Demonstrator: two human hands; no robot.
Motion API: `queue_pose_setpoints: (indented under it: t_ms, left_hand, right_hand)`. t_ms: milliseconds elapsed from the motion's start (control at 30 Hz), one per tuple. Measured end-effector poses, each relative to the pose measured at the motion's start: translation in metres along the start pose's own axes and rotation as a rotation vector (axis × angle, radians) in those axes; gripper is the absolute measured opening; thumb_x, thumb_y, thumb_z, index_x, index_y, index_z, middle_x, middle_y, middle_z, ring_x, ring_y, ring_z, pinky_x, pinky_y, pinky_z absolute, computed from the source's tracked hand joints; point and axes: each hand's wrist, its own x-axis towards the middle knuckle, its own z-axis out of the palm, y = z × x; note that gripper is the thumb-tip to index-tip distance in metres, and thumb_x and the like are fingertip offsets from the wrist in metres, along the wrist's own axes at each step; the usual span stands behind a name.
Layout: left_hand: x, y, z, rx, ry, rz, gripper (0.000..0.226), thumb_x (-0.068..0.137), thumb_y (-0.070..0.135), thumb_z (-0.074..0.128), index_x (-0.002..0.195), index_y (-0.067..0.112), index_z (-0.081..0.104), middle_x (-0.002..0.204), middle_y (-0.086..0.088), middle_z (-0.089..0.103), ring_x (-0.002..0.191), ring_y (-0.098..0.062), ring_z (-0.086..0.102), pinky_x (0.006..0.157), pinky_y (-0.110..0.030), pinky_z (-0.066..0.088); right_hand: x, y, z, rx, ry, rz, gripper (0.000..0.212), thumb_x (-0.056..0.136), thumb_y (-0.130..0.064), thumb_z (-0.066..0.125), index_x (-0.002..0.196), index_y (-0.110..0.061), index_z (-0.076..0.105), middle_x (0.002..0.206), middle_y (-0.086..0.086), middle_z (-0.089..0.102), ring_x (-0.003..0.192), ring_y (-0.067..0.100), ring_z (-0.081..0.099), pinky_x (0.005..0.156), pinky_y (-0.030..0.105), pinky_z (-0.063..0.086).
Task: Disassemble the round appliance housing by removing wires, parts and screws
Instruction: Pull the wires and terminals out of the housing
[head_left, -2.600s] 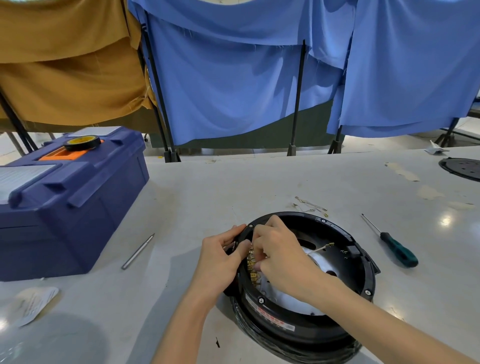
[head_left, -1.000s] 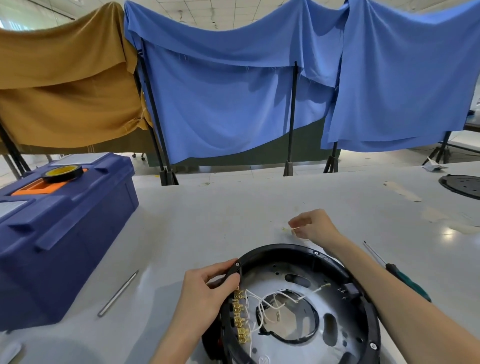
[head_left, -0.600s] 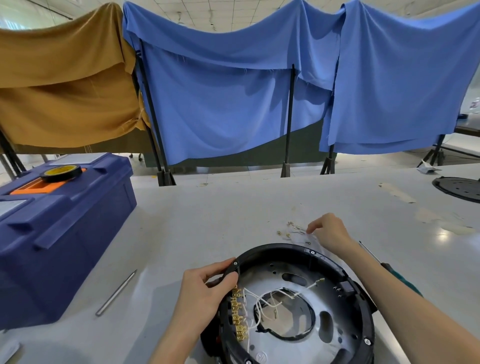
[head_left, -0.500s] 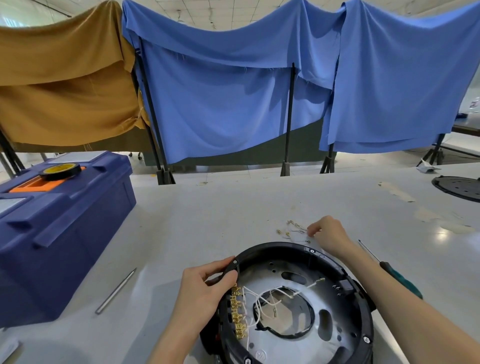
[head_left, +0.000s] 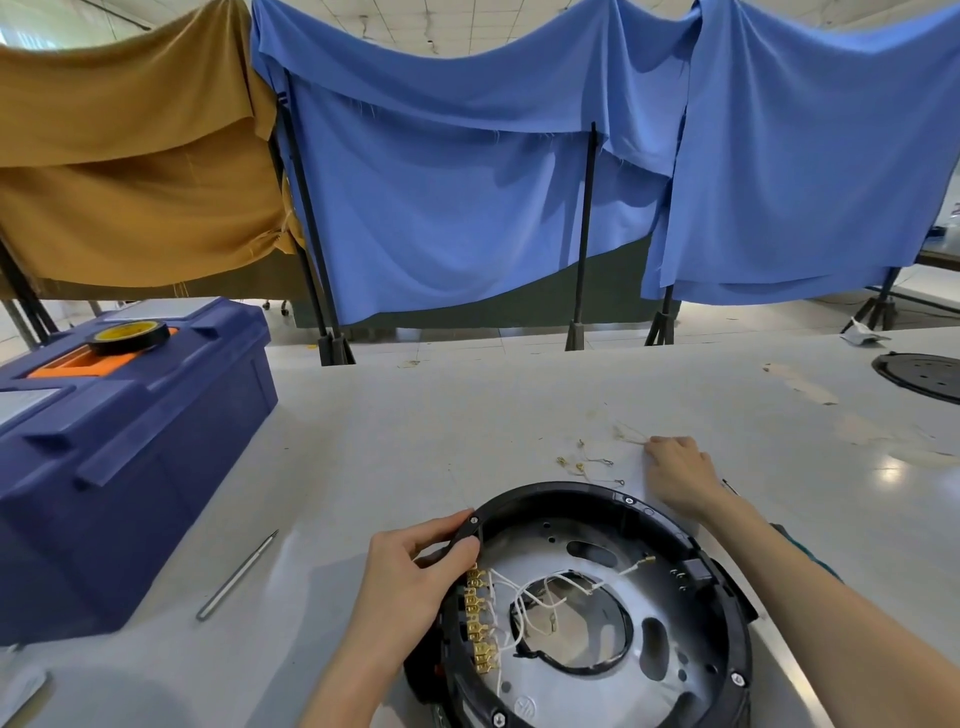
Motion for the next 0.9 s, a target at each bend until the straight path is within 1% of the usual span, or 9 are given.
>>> queue_pose_setpoints:
  t_ms: [100,200,267,333,400,500,600,767,900]
  left_hand:
    - [0.000,0.000,0.000,0.004,0.005,-0.006,0.026,0.081,0.012,0.072,0.085,0.038,0.076,0.088,0.015,0.075,0.082,-0.004,0.071,0.071,-0.014,0.055]
    - [-0.001,0.000,0.001,-0.005,0.014,-0.013,0.026,0.081,0.012,0.072,0.085,0.037,0.076,0.089,0.015,0.075,0.082,-0.004,0.071,0.071,-0.015,0.055]
    - [-0.002,0.000,0.002,-0.013,0.025,-0.022,0.025,0.081,0.013,0.072,0.087,0.036,0.076,0.089,0.015,0.075,0.083,-0.004,0.071,0.072,-0.017,0.055]
    - [-0.003,0.000,0.003,-0.021,0.037,-0.034,0.023,0.082,0.014,0.073,0.093,0.033,0.076,0.091,0.014,0.075,0.085,-0.005,0.071,0.077,-0.020,0.055]
    - [-0.004,0.000,0.003,-0.025,0.043,-0.046,0.023,0.082,0.015,0.073,0.100,0.028,0.076,0.093,0.013,0.075,0.088,-0.006,0.071,0.082,-0.024,0.056]
    - [-0.006,0.001,0.003,-0.037,0.032,-0.057,0.024,0.082,0.019,0.073,0.105,0.026,0.074,0.099,0.010,0.075,0.095,-0.008,0.070,0.088,-0.029,0.054]
    - [-0.011,0.002,0.003,-0.048,0.048,-0.061,0.029,0.083,0.018,0.072,0.112,0.020,0.071,0.106,0.006,0.073,0.098,-0.005,0.068,0.091,-0.029,0.053]
    - [-0.022,0.003,0.007,0.026,0.095,-0.015,0.035,0.083,0.010,0.071,0.116,0.020,0.068,0.109,0.007,0.072,0.100,-0.003,0.066,0.095,-0.030,0.051]
    - [-0.026,0.004,0.010,0.113,0.113,0.014,0.040,0.084,0.015,0.070,0.122,0.024,0.064,0.108,0.017,0.067,0.085,0.023,0.055,0.077,-0.005,0.042]
  right_hand:
    - [-0.008,0.001,-0.008,0.111,0.077,-0.030,0.049,0.088,0.006,0.039,0.131,-0.007,0.057,0.153,0.008,0.035,0.143,0.028,0.021,0.110,0.045,0.025]
    - [-0.021,-0.007,-0.028,0.374,0.208,-0.026,0.050,0.082,0.014,0.040,0.120,-0.007,0.066,0.143,0.012,0.049,0.137,0.029,0.033,0.111,0.041,0.029]
    - [-0.037,-0.020,-0.045,0.534,0.254,-0.057,0.042,0.086,0.010,0.045,0.114,-0.009,0.069,0.128,0.010,0.061,0.121,0.024,0.048,0.100,0.033,0.039]
    - [-0.060,-0.040,-0.063,0.641,0.271,-0.169,0.028,0.088,0.001,0.056,0.107,-0.013,0.072,0.110,0.003,0.069,0.097,0.012,0.058,0.082,0.017,0.042]
    - [-0.091,-0.062,-0.079,0.685,0.210,-0.346,0.016,0.084,-0.008,0.068,0.095,-0.017,0.076,0.090,-0.006,0.073,0.076,-0.002,0.060,0.066,0.006,0.040]
    - [-0.139,-0.094,-0.091,0.686,-0.074,-0.609,0.007,0.080,-0.016,0.075,0.082,-0.022,0.078,0.072,-0.012,0.072,0.063,-0.005,0.060,0.061,0.007,0.042]
    - [-0.173,-0.112,-0.087,0.601,-0.279,-0.738,0.002,0.077,-0.023,0.078,0.078,-0.023,0.076,0.074,-0.009,0.072,0.067,-0.005,0.058,0.064,0.006,0.040]
    - [-0.198,-0.118,-0.067,0.405,-0.262,-0.768,0.015,0.073,-0.038,0.079,0.077,-0.025,0.071,0.081,-0.010,0.063,0.087,0.002,0.043,0.074,0.011,0.035]
    - [-0.201,-0.124,-0.059,0.330,-0.177,-0.769,0.015,0.078,-0.036,0.074,0.079,-0.022,0.069,0.081,-0.009,0.057,0.087,0.005,0.034,0.071,0.014,0.032]
